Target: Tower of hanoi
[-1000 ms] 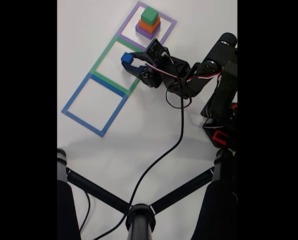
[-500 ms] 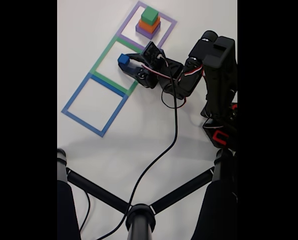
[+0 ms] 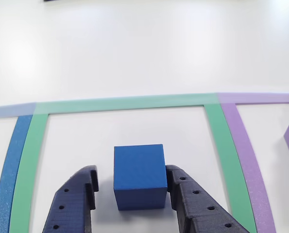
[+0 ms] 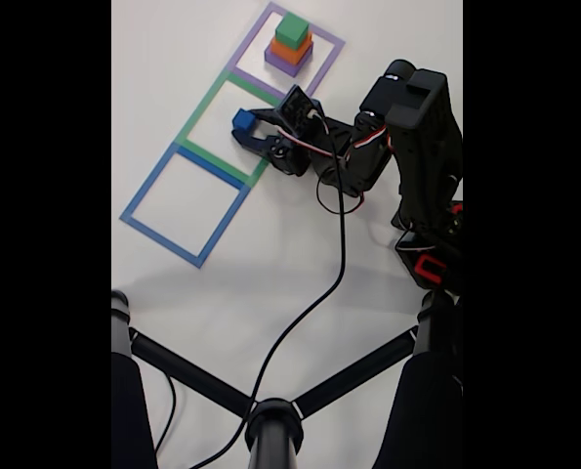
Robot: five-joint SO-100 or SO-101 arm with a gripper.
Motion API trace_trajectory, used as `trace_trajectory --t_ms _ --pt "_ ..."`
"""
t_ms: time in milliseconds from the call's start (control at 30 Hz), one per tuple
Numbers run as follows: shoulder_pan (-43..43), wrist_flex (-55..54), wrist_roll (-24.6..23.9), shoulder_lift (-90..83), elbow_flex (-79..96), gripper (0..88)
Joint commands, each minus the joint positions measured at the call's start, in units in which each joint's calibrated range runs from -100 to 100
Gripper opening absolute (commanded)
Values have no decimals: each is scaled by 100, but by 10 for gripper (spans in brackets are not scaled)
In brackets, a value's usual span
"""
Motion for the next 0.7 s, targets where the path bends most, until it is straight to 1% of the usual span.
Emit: trace_trajectory --t_ms 0,133,300,367,500,567,600,667 --pt "31 -188 138 -81 -41 184" --pt "77 -220 138 -225 -32 239" --pt "69 39 138 -818 31 244" --pt "46 395 138 -1315 113 229" --pt "62 1561 138 -2492 204 191" --pt "84 2386 138 -3206 204 144" --pt "107 2888 138 -3582 186 121" --pt "153 4248 138 -4528 104 79"
